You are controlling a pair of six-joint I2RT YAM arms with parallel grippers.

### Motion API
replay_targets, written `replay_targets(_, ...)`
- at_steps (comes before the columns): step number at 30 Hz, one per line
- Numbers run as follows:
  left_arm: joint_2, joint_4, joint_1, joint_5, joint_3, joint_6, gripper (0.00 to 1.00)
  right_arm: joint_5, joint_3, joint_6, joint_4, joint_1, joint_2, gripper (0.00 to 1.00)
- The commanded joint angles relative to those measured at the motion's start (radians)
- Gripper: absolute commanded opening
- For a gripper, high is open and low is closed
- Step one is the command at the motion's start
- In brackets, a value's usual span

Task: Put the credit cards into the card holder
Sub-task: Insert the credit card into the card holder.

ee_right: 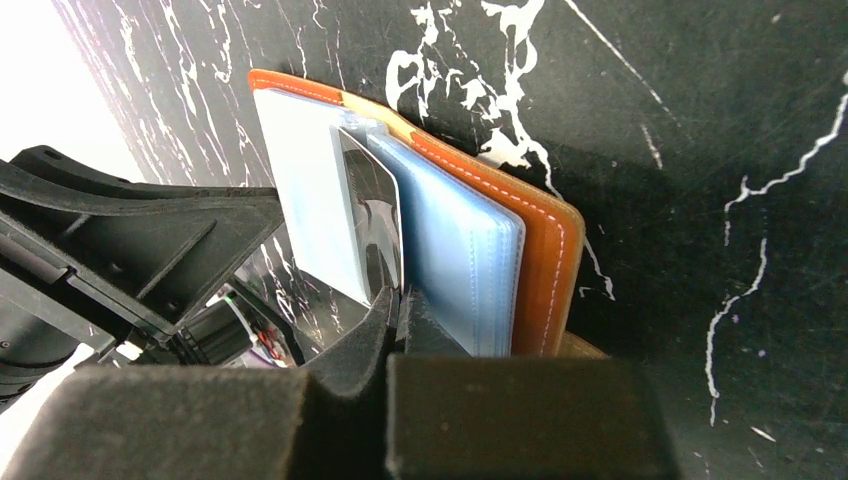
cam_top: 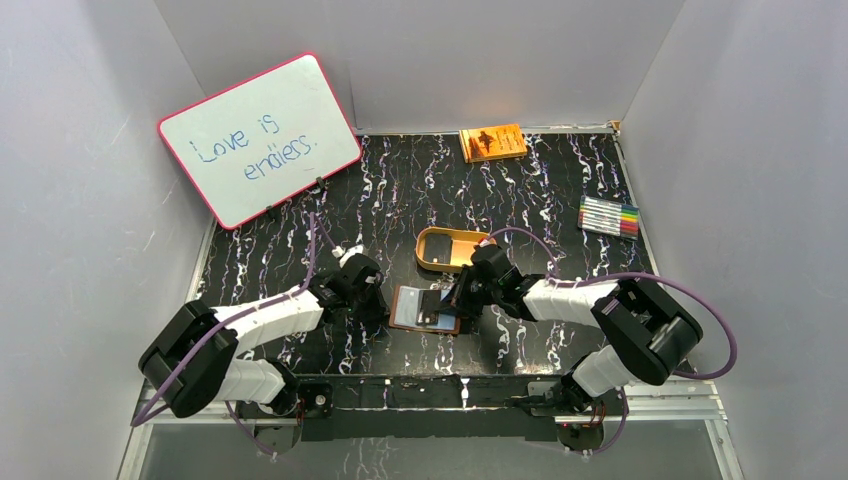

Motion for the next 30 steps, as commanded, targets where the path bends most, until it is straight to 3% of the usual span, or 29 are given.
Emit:
replay_targets(1, 0.059, -0.131, -0.01, 0.047, -0.06, 0.006, 0.17, 0.058, 0.011, -0.031, -0.059, 0.006, -0.012, 0.0)
replay_targets(9, 0.07, -0.095, -0.011, 0.101, -0.071, -0.013, 0.17, 0.044, -0.015, 0.03, 0.05, 0.032, 0.008, 0.0)
replay_targets(30, 0.074, -0.065, -0.012, 0.124, -0.073, -0.016, 0.17, -0.036, 0.078, -0.023, 0.062, 0.081, 0.12, 0.0)
